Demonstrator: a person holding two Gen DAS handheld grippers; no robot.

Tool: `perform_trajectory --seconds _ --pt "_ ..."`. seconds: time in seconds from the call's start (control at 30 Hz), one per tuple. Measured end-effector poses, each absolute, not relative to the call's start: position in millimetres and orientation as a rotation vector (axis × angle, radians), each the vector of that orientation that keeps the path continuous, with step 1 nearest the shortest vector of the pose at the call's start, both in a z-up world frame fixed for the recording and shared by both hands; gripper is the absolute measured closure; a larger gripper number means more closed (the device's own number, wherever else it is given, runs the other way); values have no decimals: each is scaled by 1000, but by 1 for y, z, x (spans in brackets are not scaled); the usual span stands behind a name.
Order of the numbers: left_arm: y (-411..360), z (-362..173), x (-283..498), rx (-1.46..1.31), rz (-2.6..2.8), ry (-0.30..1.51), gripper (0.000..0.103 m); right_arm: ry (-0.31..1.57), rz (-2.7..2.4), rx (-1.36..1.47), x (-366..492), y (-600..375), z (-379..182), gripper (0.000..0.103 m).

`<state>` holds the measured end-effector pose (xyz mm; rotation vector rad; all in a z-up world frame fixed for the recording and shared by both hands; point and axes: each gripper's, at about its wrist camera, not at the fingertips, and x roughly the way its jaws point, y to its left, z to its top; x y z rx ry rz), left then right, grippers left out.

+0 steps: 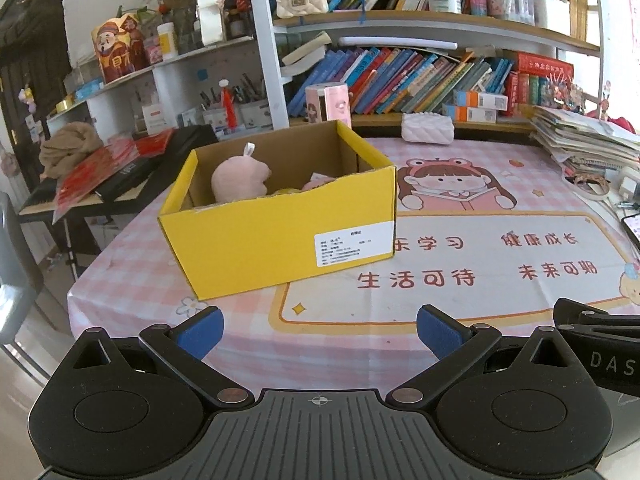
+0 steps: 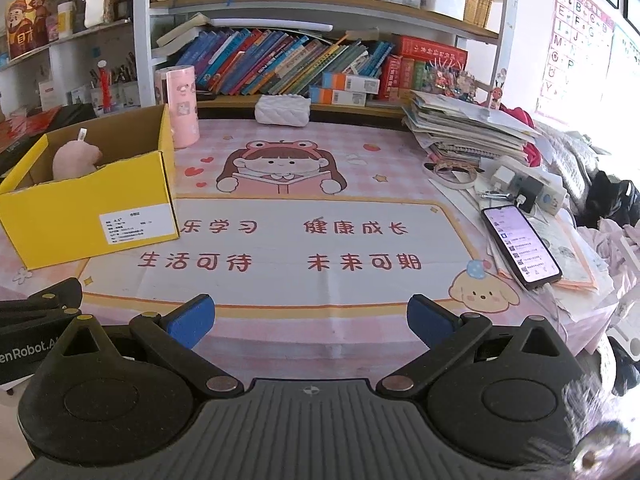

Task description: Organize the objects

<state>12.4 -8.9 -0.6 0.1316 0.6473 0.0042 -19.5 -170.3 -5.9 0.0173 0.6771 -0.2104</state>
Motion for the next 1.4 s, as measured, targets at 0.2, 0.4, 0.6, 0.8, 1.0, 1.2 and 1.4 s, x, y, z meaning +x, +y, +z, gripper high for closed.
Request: perform_trajectory --seconds 0.2,0.4,0.6,0.8,1.0,1.2,1.4 --pt "-14 -2 11 144 9 653 0 689 -222 19 -20 -173 -8 0" --pt "-16 -3 11 143 12 662 0 697 -230 17 -20 -174 -9 0" --pt "-15 -3 12 137 18 671 0 701 -242 12 -19 -172 -9 0" --pt "-13 -4 13 134 30 678 0 701 -243 13 -19 -172 -9 0" --pt "-11 -5 14 128 37 685 0 697 -247 6 -20 -171 -10 0" --pt "-8 -5 16 116 35 693 0 696 -247 4 -19 -170 -10 0" --pt "-6 -5 17 102 22 685 0 704 -255 -6 -17 -168 -10 0"
